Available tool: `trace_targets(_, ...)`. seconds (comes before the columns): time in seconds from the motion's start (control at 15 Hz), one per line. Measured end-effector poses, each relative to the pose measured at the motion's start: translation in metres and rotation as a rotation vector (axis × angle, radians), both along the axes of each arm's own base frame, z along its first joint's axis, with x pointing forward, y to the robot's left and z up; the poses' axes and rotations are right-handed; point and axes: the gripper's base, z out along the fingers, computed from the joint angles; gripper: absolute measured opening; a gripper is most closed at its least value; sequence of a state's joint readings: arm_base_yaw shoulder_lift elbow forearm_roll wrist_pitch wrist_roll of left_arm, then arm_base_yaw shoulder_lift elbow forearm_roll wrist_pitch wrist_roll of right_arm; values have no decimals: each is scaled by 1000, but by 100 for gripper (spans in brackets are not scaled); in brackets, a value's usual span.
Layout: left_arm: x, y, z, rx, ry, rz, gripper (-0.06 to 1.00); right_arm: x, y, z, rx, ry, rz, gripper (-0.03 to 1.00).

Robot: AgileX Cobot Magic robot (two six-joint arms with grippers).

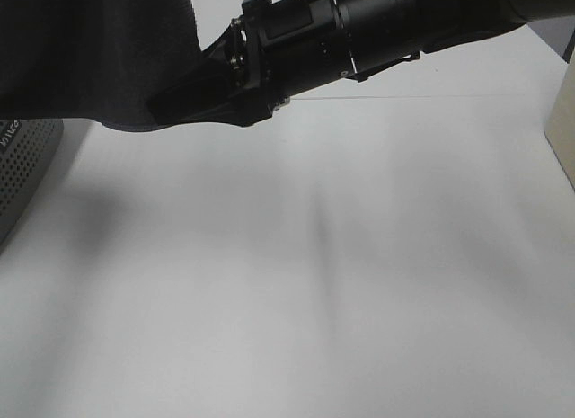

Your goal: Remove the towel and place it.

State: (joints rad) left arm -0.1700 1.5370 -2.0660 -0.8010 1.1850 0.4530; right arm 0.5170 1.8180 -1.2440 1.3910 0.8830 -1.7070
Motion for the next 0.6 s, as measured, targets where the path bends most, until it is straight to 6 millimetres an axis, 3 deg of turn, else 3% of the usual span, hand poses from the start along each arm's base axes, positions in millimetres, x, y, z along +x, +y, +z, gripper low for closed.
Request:
trace_targets(0.33, 0, 0, 0, -1, -1, 1, 0, 3, 2, 5, 65, 40, -52, 1)
trace_targets(0.6, 0, 0, 0, -1, -1, 1, 0, 3, 2, 5, 69, 59, -65, 1)
